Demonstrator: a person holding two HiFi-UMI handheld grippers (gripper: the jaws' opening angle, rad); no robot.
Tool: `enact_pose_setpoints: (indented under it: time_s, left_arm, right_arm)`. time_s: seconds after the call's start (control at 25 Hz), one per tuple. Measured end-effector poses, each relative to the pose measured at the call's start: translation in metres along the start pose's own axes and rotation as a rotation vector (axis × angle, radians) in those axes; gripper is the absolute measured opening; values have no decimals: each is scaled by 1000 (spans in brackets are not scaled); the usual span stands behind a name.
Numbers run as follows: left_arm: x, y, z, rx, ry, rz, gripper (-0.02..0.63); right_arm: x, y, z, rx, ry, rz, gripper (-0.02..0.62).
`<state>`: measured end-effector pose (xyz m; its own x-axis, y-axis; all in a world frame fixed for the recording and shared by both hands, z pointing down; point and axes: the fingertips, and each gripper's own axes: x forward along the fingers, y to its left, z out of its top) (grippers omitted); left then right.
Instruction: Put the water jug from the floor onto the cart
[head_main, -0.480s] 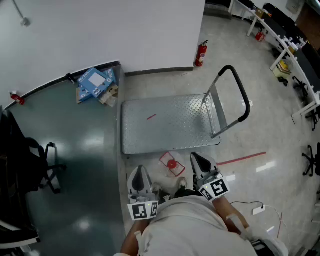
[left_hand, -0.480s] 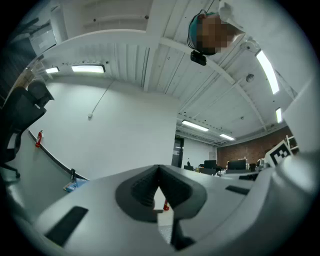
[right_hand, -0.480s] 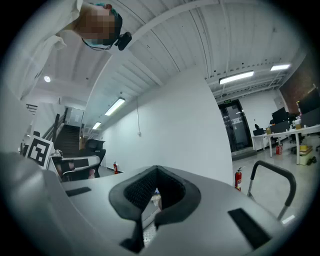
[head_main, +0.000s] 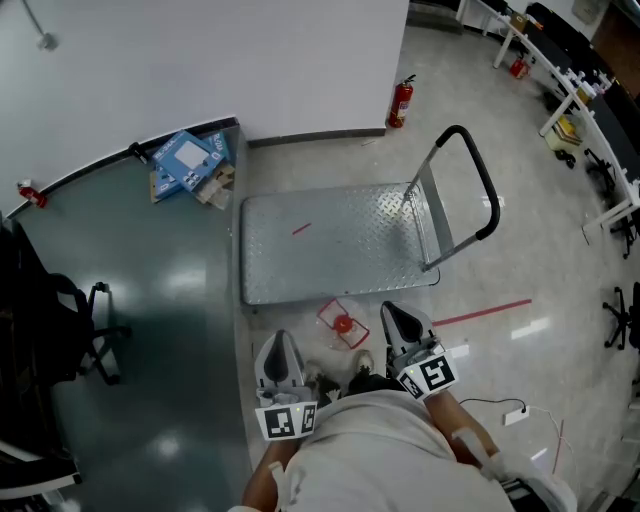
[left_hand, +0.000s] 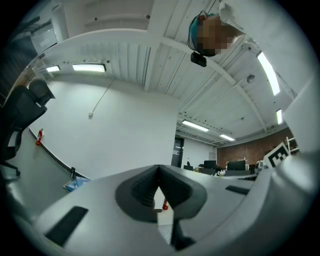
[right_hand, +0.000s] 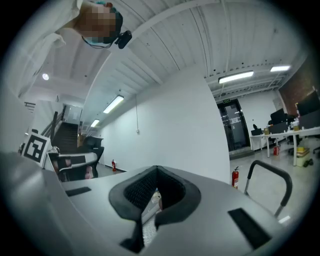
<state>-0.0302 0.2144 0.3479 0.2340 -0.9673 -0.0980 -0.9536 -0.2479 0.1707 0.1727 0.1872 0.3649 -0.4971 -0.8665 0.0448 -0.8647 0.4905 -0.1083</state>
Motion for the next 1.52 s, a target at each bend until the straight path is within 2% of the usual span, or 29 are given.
enact_pose_setpoints:
  time_s: [0.2,0.4,0.48,0.56,0.6,0.68,0.84,0.96,1.08,1.2,1.36,1.52]
  left_arm:
    - [0,4,-1,0,4,6,3]
    - [2,15,-9,-1,20,26,3]
    - [6,22,-17,-5,31,40,3]
    - [15,30,-26,-12,34,48,3]
    - [19,35,-32,-15,35,52,3]
    - [23,42,-44,-21,44,63,3]
    - [15,51,-74,-31,95,74,3]
    - [3,59,-103,-47,136,80,3]
    - [-13,67,-129,-66,181,96,4]
    - [-27,71,-155,-73,231,98,3]
    - [-35,76,-174,-79,263,101,3]
    - [-35,82,-180,-83,266,112,3]
  right_arm:
    - [27,-12,-29,-24,115,-29,14]
    - [73,-27,-106,-17,346,-19,15]
    - [89,-30,-154,-23,472,-2,38]
    - [106,-31,-210,-23,605,30,143]
    - [114,-31,-239,-24,666,46,162]
    - [119,-27,-298,-27,792,79,172]
    - [87,-14,-421,-56,1062,141,179]
    - [60,-3,-493,-102,1209,203,202]
    - [48,3,-540,-101,1297,227,228]
    - [43,5,-571,-88,1334,196,254]
    - [45,-2,-593,-80,1346,117,276]
    - [48,-2,-606,-72,1356,104,276]
